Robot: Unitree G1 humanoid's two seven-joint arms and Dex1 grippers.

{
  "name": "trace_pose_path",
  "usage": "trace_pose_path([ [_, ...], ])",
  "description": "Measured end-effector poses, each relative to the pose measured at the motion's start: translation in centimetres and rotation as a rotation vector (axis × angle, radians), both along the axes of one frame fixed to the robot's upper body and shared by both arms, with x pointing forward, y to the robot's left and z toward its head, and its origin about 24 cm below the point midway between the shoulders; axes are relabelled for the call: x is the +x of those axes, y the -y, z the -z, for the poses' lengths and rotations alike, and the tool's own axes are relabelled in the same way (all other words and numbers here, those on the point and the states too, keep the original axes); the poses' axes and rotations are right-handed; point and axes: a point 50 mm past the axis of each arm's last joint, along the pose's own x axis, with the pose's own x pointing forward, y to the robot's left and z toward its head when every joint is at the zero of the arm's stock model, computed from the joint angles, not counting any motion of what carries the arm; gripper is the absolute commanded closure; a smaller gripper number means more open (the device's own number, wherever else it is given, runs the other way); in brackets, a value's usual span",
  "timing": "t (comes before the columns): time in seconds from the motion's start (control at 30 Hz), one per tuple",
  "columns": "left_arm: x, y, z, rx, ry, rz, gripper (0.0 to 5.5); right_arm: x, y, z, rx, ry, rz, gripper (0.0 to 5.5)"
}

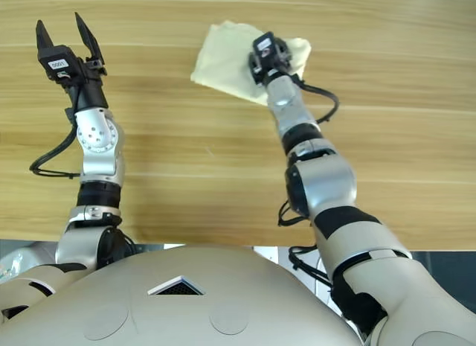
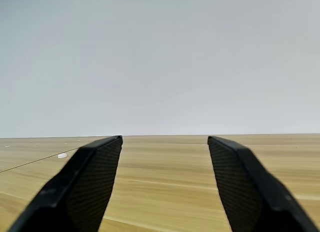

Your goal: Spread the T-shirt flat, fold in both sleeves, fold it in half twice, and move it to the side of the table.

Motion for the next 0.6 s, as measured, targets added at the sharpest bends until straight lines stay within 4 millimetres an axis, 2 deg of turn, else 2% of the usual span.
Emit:
trace_pose_path([
  [0.03, -0.1, 0.0, 0.1, -0.001, -0.002, -0.001, 2.33, -0.1, 1.8, 0.0, 0.097, -0.026, 0.107, 2.16],
  [0.1, -0.1, -0.3, 0.0, -0.002, 0.001, -0.009, 2.33, -0.4, 5.8, -0.1, 0.185, -0.045, 0.301, 2.16],
  [0.17, -0.7, -1.1, 0.3, -0.002, -0.006, -0.037, 2.33, -1.9, 11.8, -0.8, 0.154, -0.035, 0.566, 2.16],
  [0.3, -2.5, -2.7, 0.8, 0.002, -0.016, -0.103, 2.33, -5.9, 19.3, -1.3, 0.064, -0.030, 0.931, 2.16],
  [0.37, -3.4, -3.4, 0.9, 0.009, -0.015, -0.128, 2.33, -7.8, 21.5, -1.4, 0.051, -0.030, 1.069, 2.16],
  [0.43, -4.3, -4.1, 0.9, 0.015, -0.013, -0.160, 2.33, -9.0, 22.6, -1.3, 0.040, -0.030, 1.171, 2.16],
  [0.53, -5.7, -5.2, 0.9, 0.027, -0.022, -0.204, 2.33, -10.2, 23.7, -1.4, 0.035, -0.030, 1.285, 2.16],
  [0.6, -6.0, -5.4, 0.9, 0.030, -0.028, -0.216, 2.33, -10.2, 23.7, -1.4, 0.029, -0.030, 1.284, 2.16],
])
